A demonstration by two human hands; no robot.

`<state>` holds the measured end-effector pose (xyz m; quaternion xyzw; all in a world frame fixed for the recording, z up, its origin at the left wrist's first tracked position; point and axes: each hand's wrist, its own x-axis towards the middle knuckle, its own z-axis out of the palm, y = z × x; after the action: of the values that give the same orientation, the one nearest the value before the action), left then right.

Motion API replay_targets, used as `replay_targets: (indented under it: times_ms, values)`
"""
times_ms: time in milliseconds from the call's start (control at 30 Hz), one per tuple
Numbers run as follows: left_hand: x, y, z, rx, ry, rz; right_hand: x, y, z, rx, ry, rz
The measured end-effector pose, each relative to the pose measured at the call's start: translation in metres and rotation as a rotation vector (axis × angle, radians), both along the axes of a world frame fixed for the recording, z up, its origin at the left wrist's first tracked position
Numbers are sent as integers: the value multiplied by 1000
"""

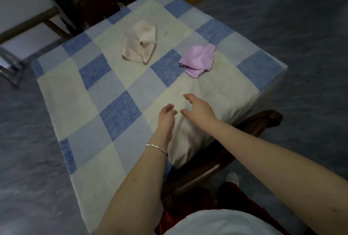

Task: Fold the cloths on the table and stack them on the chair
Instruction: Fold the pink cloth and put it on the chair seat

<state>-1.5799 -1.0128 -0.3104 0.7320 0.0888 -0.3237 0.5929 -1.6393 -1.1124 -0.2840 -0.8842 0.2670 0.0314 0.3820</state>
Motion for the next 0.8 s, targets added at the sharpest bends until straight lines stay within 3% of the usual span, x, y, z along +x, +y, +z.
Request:
replay_targets:
  times_ms: [367, 800]
  values:
    - [-31, -62, 23, -14, -58, 195, -17, -65, 13, 69, -76, 107]
    - [-42, -121, 18, -36, -37, 313, -27, -135, 9, 60, -39, 166]
